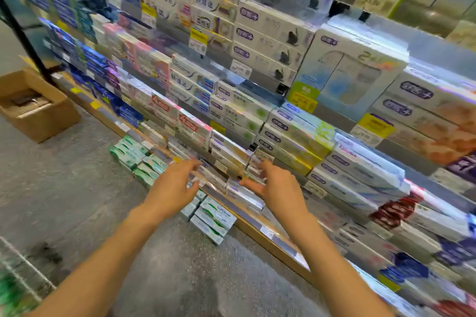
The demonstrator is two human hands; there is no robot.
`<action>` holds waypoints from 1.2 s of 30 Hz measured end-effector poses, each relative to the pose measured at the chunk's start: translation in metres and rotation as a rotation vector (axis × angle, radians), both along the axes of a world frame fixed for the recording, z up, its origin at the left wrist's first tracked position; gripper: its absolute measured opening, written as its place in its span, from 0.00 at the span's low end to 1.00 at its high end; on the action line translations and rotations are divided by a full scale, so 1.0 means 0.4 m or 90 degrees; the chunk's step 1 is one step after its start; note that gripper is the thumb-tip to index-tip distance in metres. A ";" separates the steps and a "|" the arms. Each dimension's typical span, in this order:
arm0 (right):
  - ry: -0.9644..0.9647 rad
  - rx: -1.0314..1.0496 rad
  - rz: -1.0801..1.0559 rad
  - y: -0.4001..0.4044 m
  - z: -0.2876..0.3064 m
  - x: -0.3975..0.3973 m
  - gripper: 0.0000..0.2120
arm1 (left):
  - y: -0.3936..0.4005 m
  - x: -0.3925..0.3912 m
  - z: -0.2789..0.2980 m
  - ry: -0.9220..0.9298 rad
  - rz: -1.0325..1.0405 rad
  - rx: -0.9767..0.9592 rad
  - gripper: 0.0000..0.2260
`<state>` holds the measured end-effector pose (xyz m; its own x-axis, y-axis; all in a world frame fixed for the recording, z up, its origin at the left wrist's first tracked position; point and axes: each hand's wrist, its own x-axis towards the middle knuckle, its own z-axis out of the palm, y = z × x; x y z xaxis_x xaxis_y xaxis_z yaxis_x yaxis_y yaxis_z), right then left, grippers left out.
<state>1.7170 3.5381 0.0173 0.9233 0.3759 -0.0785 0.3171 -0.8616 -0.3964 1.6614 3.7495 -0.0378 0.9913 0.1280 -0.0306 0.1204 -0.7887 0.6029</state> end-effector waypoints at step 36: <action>0.206 -0.212 0.091 0.073 -1.884 0.550 0.35 | 0.017 0.684 -1.764 0.264 -0.433 0.494 0.53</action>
<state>1.9370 3.5671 -0.7361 0.7726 0.4023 -0.4911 0.3466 -0.9154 -0.2047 1.9351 3.7563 -0.7435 0.7941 -0.3100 -0.5228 -0.4021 -0.9130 -0.0693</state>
